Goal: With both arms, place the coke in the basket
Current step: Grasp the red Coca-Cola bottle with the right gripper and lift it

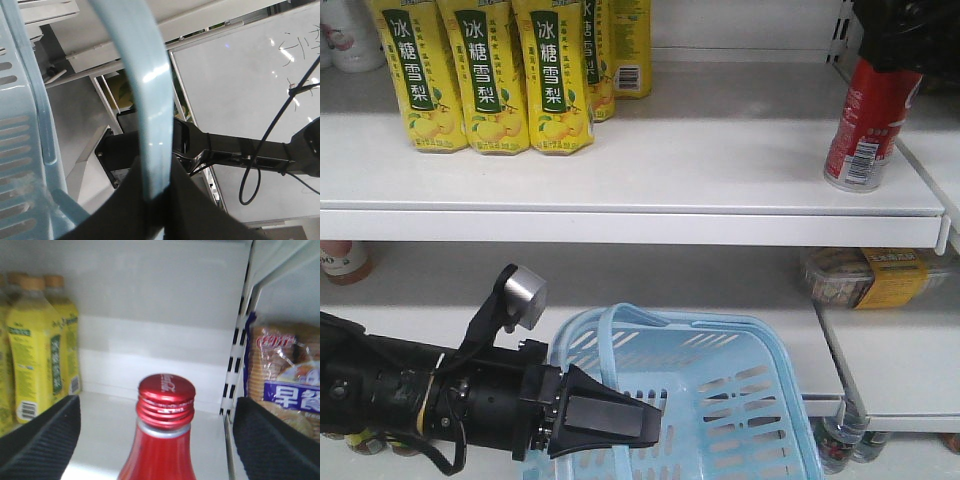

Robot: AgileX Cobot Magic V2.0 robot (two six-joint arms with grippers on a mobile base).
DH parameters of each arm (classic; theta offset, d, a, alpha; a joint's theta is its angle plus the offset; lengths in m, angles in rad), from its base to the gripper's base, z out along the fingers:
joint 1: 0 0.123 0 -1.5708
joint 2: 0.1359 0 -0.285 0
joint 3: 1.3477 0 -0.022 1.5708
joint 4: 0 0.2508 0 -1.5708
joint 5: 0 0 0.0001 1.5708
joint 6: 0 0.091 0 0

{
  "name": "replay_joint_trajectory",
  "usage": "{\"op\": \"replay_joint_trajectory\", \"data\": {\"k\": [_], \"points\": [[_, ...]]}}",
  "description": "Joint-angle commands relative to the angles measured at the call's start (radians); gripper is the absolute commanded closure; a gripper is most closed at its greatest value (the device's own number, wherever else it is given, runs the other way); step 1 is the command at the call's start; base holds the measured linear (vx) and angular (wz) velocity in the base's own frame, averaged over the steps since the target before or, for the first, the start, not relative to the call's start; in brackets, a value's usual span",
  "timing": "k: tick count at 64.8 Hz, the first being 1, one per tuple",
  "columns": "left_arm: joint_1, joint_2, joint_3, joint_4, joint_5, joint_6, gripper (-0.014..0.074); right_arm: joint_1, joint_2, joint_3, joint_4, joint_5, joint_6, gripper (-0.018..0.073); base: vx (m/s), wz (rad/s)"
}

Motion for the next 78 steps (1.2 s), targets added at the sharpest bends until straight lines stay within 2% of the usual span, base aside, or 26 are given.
{"op": "replay_joint_trajectory", "data": {"k": [1, 7, 15, 22, 33, 45, 50, 61, 68, 78], "points": [[-0.003, -0.029, -0.023, -0.076, -0.217, -0.001, 0.0603, 0.0, 0.029, -0.059, -0.038, 0.018, -0.008, -0.0035, 0.0, 0.0], [-0.003, -0.029, -0.023, -0.076, -0.217, -0.001, 0.0603, 0.0, 0.056, -0.081, -0.038, 0.027, -0.008, -0.0017, 0.0, 0.0], [-0.003, -0.029, -0.023, -0.076, -0.217, -0.001, 0.0603, 0.0, 0.06, -0.094, -0.04, 0.044, -0.011, 0.0088, 0.0, 0.0], [-0.003, -0.029, -0.023, -0.076, -0.217, -0.001, 0.0603, 0.0, 0.058, -0.095, -0.04, 0.049, -0.018, 0.0251, 0.0, 0.0], [-0.003, -0.029, -0.023, -0.076, -0.217, -0.001, 0.0601, 0.001, 0.027, -0.094, -0.04, 0.005, -0.057, 0.0571, 0.0, 0.0], [-0.003, -0.029, -0.023, -0.076, -0.217, -0.001, 0.0601, 0.002, -0.103, -0.067, -0.04, -0.216, -0.045, 0.0566, 0.0, 0.0], [-0.003, -0.029, -0.023, -0.076, -0.217, -0.001, 0.0601, 0.002, -0.175, -0.037, -0.04, -0.257, -0.036, 0.0564, 0.0, 0.0], [-0.003, -0.029, -0.023, -0.076, -0.217, -0.001, 0.0601, 0.002, -0.355, 0.118, -0.04, -0.334, 0.049, 0.0564, 0.0, 0.0], [-0.003, -0.029, -0.023, -0.076, -0.217, -0.001, 0.0601, 0.002, -0.447, 0.235, -0.04, -0.44, 0.113, 0.0564, 0.0, 0.0], [-0.003, -0.029, -0.023, -0.076, -0.217, -0.001, 0.0601, 0.002, -0.488, 0.407, -0.04, -0.525, 0.137, 0.0564, 0.0, 0.0]]}}
